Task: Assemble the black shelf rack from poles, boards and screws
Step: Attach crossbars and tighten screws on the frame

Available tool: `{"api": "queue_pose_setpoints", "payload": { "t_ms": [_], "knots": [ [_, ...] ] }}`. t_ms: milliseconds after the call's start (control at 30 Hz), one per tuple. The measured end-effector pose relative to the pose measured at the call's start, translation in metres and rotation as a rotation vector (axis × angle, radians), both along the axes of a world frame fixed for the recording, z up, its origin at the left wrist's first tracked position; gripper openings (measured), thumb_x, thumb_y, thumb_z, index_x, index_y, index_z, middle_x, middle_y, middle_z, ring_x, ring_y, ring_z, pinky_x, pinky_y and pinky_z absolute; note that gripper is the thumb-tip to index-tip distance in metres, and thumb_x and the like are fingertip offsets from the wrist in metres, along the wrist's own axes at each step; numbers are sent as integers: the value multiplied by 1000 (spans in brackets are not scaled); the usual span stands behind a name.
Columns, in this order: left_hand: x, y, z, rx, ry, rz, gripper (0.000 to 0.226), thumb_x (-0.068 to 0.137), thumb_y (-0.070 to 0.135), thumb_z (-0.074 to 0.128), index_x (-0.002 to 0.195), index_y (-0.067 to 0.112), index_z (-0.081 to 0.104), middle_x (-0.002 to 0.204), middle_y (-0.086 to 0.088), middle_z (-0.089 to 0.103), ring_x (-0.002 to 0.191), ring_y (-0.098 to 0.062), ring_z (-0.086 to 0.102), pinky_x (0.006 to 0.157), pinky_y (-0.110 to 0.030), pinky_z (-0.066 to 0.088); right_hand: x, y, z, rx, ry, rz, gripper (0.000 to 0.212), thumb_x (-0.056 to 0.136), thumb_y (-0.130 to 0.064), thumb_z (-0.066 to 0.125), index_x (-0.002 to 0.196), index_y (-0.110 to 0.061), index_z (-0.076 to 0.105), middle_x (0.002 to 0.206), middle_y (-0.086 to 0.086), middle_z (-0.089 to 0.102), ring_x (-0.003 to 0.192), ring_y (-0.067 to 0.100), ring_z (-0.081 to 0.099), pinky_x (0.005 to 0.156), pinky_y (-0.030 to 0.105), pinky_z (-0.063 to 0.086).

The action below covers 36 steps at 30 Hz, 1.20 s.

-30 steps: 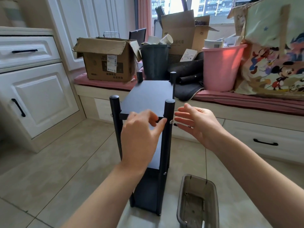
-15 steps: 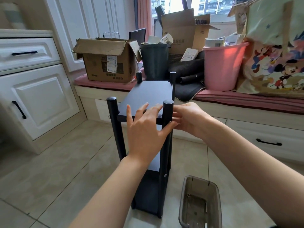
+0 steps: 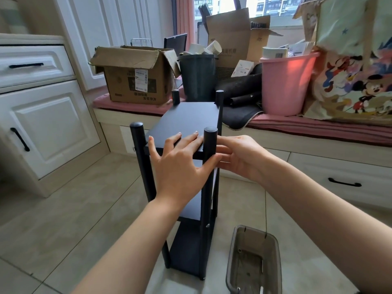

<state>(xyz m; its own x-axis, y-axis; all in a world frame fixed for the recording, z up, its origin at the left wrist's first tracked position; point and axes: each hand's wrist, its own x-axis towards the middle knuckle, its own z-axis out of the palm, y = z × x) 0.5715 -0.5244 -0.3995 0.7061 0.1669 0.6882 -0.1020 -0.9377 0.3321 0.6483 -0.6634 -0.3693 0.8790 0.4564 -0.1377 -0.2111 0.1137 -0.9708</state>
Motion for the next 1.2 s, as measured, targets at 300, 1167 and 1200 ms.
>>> {"api": "queue_pose_setpoints", "payload": {
  "t_ms": [300,1167,1200],
  "knots": [
    [8,-7,-17,-25,-216,2,53,86,64,56,109,20,76,116,8,72,122,-21,57,119,-54,13,6,-57,-54,-92,42,-54,19,96,-16,62,108,-3,67,102,15,75,93,27,74,77,36,59],
    [9,-16,-26,2,-195,98,45,97,52,48,107,13,68,107,-2,65,120,-28,50,115,-63,17,5,-97,-402,-1162,48,373,27,85,-17,74,109,-9,65,113,6,69,102,19,65,85,28,54],
    [9,-17,-26,-7,-195,92,45,97,52,48,107,13,68,107,-1,65,120,-27,49,115,-63,16,1,-93,-409,-1188,40,394,31,85,-18,75,112,-10,62,116,6,67,106,20,64,87,28,53]
  ]
}}
